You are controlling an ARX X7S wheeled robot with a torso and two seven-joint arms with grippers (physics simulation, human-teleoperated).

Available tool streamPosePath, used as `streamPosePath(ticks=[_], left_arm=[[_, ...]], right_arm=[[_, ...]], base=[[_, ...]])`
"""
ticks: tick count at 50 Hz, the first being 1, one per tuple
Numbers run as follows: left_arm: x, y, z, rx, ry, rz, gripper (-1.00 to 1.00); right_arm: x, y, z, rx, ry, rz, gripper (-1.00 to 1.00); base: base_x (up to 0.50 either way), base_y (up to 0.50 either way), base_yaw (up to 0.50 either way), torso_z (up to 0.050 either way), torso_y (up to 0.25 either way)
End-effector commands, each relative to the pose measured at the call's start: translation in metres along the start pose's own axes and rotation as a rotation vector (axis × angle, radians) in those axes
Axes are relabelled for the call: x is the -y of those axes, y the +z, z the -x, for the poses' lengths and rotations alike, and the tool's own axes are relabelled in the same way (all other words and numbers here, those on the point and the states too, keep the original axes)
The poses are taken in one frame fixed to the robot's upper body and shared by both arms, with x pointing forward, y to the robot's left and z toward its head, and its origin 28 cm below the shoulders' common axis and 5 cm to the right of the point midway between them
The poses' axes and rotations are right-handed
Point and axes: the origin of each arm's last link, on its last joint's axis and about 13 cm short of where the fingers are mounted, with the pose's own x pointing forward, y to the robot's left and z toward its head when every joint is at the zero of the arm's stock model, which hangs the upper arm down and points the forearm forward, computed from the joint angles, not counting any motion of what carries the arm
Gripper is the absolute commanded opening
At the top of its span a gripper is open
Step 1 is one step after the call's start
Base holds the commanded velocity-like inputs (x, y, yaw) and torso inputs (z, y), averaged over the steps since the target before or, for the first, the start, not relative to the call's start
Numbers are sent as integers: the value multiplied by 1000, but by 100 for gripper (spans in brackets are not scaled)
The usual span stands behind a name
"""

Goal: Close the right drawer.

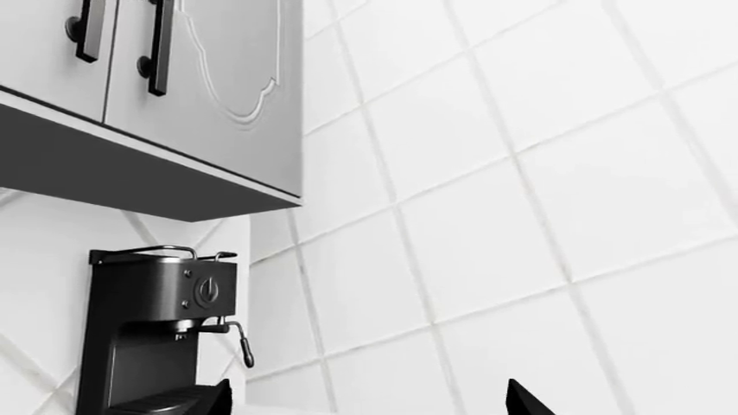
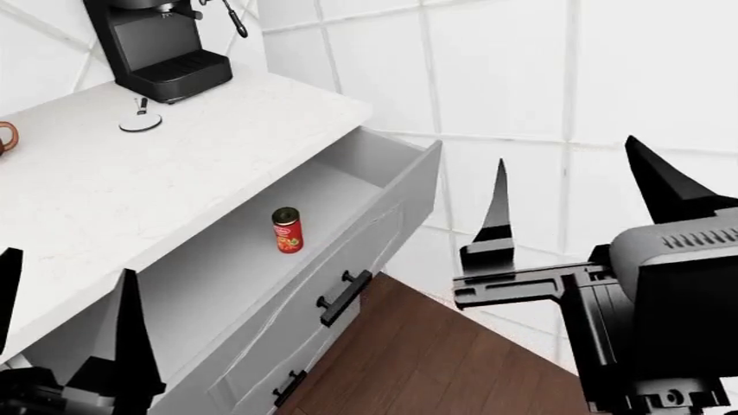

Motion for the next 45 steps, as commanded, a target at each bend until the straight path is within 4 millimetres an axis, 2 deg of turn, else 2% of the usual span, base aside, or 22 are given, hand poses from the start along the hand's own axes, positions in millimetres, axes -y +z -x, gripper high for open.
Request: streamPosePath(ticks=[1, 12, 28, 45], left_arm=[[0, 1, 1, 3, 2, 0, 100], [1, 2, 0, 6, -6, 0, 100], [2, 0, -1, 4, -4, -1, 100], [2, -3, 0, 1, -9, 1, 100]], right_arm=[[12, 6, 0, 38, -67, 15, 100], [47, 6, 11, 36, -199, 53, 100], [52, -1, 15, 40, -243, 54, 100], [58, -17, 29, 48, -299, 54, 100]], base=[[0, 0, 0, 0, 0], [0, 0, 0, 0, 0], [0, 0, 0, 0, 0], [0, 0, 0, 0, 0]])
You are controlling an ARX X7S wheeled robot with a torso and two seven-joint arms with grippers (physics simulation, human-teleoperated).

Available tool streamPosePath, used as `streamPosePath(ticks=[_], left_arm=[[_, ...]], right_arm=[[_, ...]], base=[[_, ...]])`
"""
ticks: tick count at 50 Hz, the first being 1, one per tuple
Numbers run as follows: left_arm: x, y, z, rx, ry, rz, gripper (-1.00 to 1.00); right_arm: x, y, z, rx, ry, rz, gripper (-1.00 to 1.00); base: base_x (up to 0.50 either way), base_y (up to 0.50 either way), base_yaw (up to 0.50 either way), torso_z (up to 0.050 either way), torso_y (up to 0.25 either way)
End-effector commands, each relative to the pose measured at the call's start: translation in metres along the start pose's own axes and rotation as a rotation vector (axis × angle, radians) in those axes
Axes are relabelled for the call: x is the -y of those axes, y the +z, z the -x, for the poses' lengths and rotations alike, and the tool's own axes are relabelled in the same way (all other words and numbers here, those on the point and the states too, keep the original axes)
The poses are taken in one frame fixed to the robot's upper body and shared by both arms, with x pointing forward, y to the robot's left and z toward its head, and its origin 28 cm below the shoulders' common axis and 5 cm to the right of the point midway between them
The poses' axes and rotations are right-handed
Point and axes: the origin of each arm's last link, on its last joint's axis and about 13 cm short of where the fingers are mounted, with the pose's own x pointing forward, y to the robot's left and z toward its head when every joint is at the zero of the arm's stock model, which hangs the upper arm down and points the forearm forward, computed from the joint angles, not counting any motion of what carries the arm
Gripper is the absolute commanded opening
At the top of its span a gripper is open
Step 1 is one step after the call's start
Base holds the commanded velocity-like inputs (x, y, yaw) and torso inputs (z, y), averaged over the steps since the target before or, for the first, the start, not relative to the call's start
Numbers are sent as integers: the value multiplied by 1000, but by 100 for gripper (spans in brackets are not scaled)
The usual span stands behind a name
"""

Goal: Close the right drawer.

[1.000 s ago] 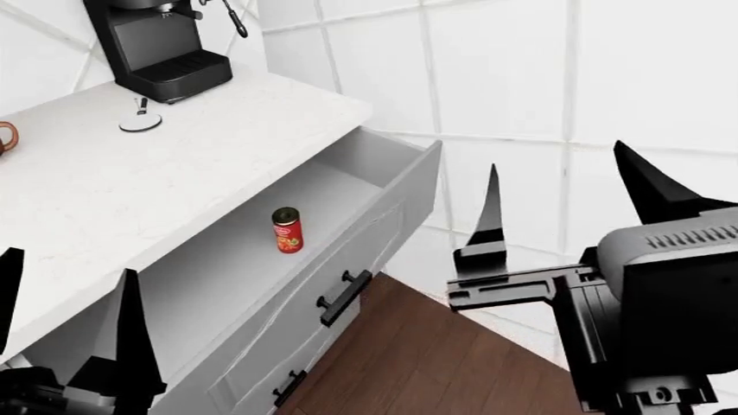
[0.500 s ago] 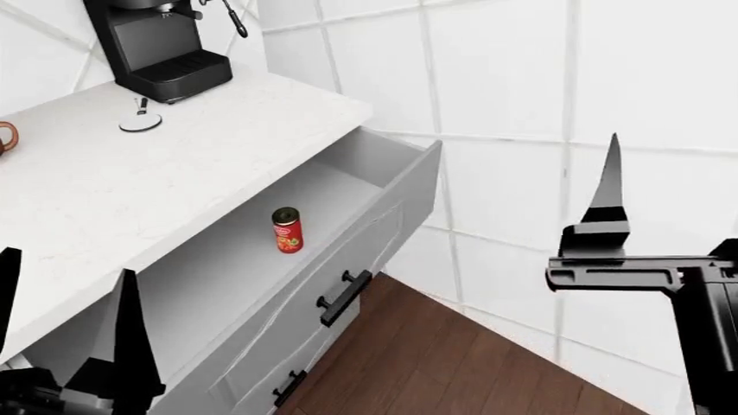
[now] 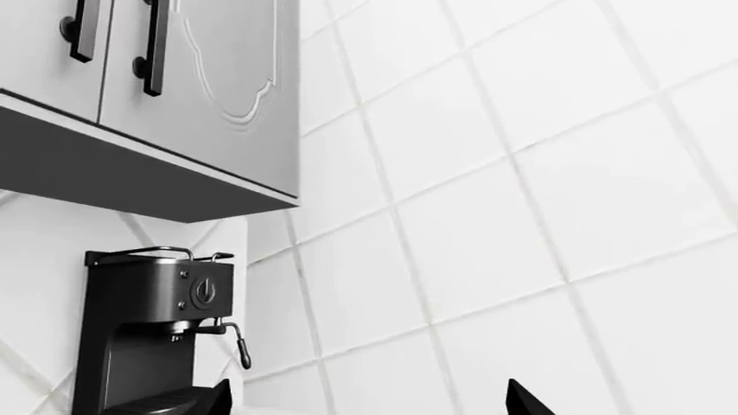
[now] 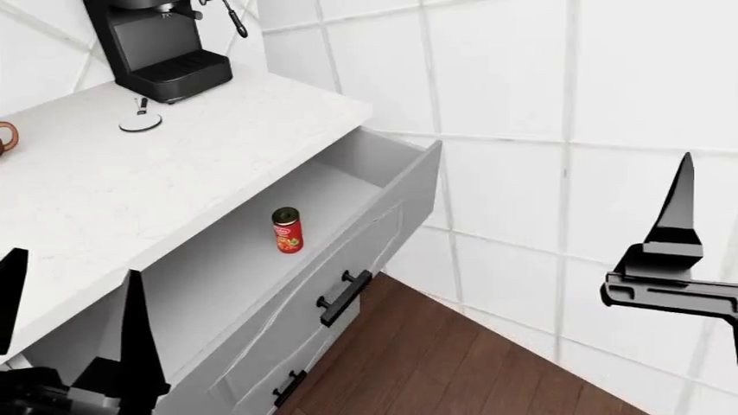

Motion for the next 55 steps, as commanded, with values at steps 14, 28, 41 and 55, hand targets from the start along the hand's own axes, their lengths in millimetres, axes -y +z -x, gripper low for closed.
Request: streamPosePath(ticks=[14, 28, 41, 55], left_arm=[[3, 0, -1, -6, -12, 4, 100], [4, -3, -2, -13, -21, 8, 100], [18, -28, -16, -100, -144, 47, 100], [39, -43, -24, -163, -299, 114, 100]], right_arm=[[8, -10, 7, 5, -86, 5, 100], [11, -13, 10, 10, -121, 12, 100], [10, -14, 11, 3, -114, 7, 100], [11, -16, 15, -1, -111, 2, 100]], base=[[0, 0, 0, 0, 0], [0, 0, 0, 0, 0], [0, 0, 0, 0, 0], [0, 0, 0, 0, 0]])
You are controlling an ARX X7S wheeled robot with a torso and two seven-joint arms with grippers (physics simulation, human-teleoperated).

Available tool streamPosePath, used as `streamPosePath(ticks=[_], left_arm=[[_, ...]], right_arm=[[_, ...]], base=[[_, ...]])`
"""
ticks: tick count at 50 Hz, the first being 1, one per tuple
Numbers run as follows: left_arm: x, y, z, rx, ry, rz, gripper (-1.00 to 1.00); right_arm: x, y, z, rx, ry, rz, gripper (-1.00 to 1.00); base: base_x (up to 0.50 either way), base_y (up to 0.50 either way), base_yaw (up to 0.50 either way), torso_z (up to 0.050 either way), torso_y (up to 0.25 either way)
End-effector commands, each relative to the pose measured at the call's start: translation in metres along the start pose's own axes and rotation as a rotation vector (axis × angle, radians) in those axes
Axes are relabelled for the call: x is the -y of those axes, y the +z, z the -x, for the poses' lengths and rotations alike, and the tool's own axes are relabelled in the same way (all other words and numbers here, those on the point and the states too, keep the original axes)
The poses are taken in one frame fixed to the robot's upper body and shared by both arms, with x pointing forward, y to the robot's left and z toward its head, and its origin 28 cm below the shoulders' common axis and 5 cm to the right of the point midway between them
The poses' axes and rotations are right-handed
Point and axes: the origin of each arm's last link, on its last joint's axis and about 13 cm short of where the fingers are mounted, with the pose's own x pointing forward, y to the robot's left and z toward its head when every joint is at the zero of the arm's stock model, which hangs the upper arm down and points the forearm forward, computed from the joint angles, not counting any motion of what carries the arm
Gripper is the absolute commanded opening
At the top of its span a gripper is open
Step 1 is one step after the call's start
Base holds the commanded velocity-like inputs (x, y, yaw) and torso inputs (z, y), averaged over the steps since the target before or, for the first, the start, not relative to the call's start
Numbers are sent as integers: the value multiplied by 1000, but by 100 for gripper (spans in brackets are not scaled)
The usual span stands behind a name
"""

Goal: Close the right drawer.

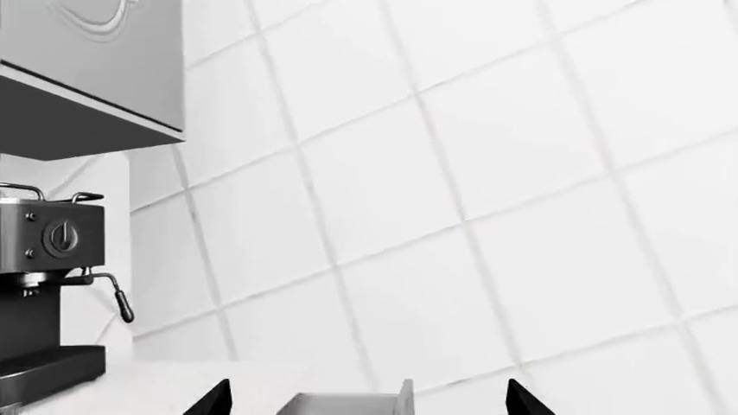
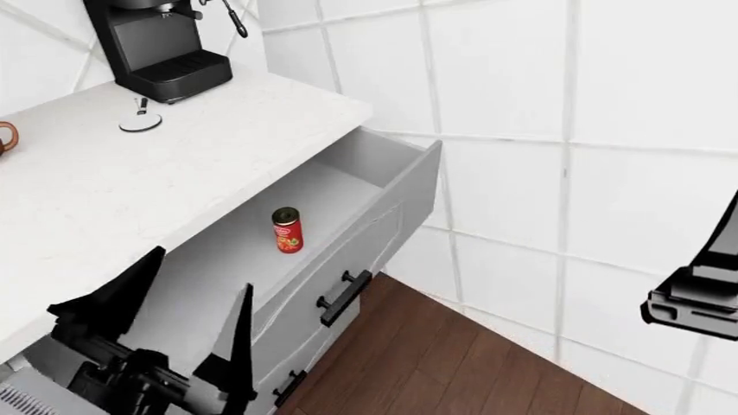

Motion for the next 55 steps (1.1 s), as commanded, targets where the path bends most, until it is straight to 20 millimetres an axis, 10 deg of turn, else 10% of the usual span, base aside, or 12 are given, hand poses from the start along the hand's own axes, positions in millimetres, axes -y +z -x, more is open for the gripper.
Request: streamPosePath(ticks=[1, 19, 55], left_arm=[[12, -10, -10, -43, -110, 41, 100], [21, -11, -29, -68, -209, 107, 100], [40, -97, -37, -372, -480, 255, 100]], right_arm=[[0, -2, 3, -6, 2, -2, 100], [0, -2, 4, -18, 17, -9, 100], [-1, 0, 3, -38, 25, -17, 100]], base=[[0, 0, 0, 0, 0], [0, 0, 0, 0, 0], [0, 0, 0, 0, 0]])
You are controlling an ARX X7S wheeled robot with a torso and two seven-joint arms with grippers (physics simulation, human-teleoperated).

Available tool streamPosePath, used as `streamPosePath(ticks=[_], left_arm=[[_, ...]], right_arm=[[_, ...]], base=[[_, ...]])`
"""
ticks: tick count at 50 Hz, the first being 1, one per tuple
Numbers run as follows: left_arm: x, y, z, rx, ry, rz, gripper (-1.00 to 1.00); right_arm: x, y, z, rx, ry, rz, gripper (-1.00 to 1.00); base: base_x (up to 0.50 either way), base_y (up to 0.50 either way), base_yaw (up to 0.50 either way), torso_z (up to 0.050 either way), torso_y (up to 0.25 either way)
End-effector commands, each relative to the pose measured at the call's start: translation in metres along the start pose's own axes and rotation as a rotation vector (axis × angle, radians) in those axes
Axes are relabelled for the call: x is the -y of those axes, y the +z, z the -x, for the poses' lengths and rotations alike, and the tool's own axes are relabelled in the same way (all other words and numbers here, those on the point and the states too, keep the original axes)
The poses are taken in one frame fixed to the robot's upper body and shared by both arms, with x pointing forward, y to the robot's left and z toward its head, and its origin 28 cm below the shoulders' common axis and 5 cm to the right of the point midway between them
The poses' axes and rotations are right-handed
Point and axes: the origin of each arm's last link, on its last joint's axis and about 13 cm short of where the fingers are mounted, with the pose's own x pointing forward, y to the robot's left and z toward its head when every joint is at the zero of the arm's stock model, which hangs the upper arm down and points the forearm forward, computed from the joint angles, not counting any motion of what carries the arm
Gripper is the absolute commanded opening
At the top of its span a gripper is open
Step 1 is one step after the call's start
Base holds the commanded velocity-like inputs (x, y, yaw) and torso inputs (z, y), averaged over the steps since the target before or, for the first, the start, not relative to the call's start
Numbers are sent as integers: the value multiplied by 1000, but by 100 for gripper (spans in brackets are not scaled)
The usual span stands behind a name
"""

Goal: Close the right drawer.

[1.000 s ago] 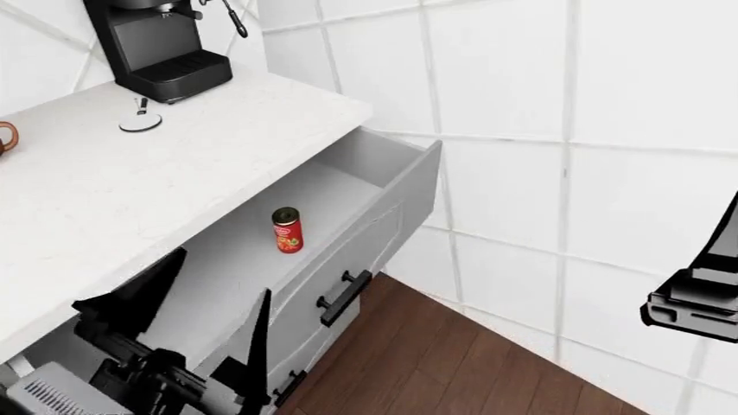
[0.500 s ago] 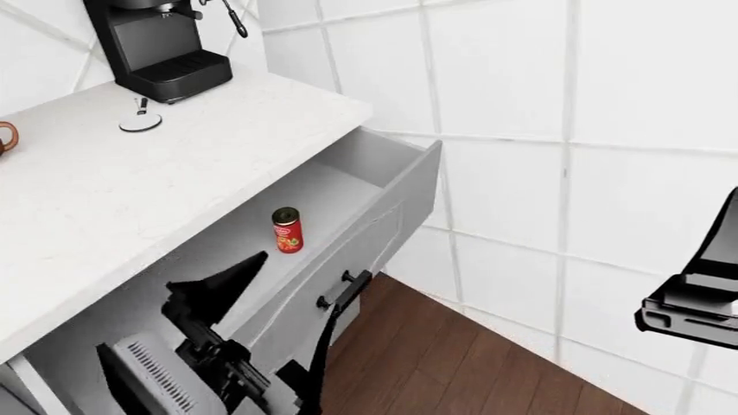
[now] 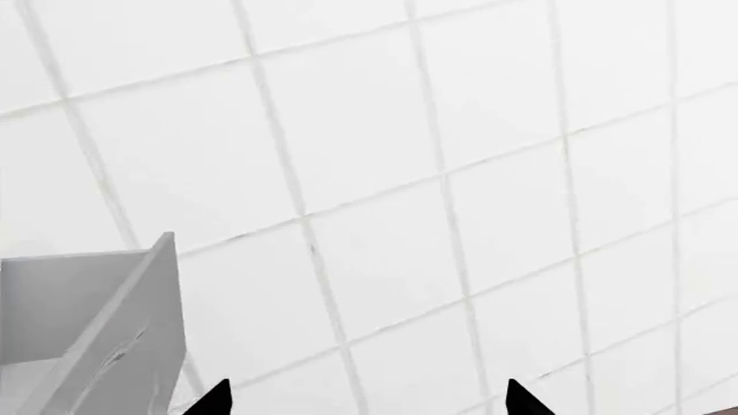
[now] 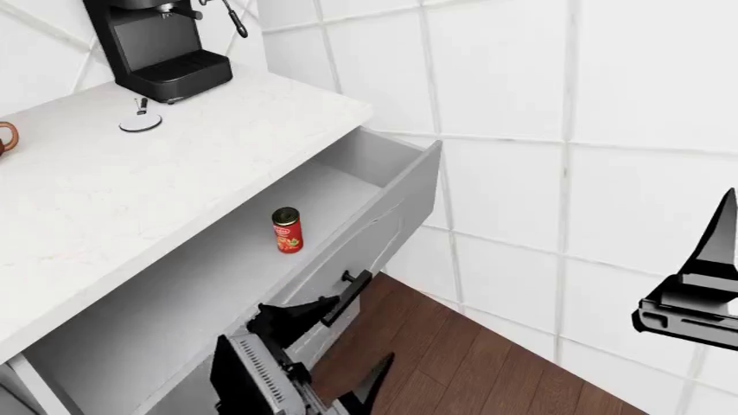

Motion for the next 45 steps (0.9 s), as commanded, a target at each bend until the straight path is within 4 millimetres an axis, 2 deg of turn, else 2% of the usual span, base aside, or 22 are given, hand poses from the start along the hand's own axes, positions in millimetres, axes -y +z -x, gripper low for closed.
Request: streamPosePath(ticks=[1, 12, 33, 45], left_arm=[[-4, -21, -7, -66, -46, 61, 100], [-8, -36, -9, -92, -62, 111, 100], [-26, -78, -15, -160, 14, 195, 100], [-31, -92, -13, -163, 50, 239, 100]], right_arm=[[0, 1, 0, -4, 0, -2, 100], [-1, 2, -2, -8, 11, -3, 100], [-1, 3, -2, -18, 9, -7, 100], [-1, 2, -1, -19, 8, -9, 100]], base=[[0, 0, 0, 0, 0], [0, 0, 0, 0, 0], [0, 0, 0, 0, 0], [0, 0, 0, 0, 0]])
